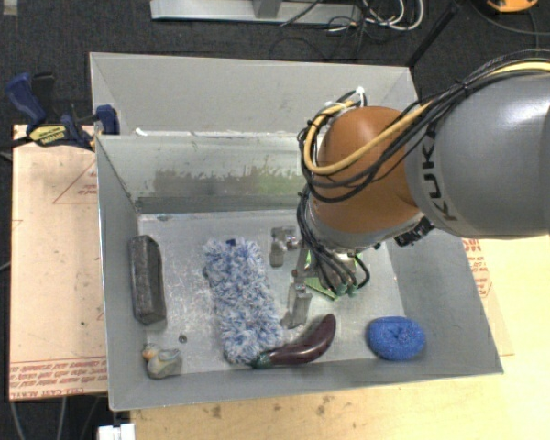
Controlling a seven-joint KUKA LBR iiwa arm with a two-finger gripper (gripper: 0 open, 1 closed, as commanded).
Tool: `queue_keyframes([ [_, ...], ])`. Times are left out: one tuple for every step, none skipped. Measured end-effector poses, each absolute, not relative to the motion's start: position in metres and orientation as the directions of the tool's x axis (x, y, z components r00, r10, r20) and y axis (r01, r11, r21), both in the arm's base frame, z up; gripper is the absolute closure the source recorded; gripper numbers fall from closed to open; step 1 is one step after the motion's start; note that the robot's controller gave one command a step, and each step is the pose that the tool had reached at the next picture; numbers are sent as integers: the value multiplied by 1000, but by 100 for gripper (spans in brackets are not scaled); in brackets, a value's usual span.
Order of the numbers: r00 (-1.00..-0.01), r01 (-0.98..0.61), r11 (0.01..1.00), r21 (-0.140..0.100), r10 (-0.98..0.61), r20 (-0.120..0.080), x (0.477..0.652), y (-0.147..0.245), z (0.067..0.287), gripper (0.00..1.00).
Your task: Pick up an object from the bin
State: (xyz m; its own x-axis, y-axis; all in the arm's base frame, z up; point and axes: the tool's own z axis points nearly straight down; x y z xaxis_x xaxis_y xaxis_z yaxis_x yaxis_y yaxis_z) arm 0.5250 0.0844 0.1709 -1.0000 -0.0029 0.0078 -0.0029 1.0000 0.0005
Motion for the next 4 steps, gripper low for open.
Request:
queue_keyframes([
  [-1000,-2,1000,1,-2,4,525,84,174,0],
  [-997,-83,997,0,-83,-6,535,100,147,0],
  [-994,-112,994,1,-112,-6,504,153,81,0],
  [-996,-86,996,4,-86,0,506,169,65,0],
])
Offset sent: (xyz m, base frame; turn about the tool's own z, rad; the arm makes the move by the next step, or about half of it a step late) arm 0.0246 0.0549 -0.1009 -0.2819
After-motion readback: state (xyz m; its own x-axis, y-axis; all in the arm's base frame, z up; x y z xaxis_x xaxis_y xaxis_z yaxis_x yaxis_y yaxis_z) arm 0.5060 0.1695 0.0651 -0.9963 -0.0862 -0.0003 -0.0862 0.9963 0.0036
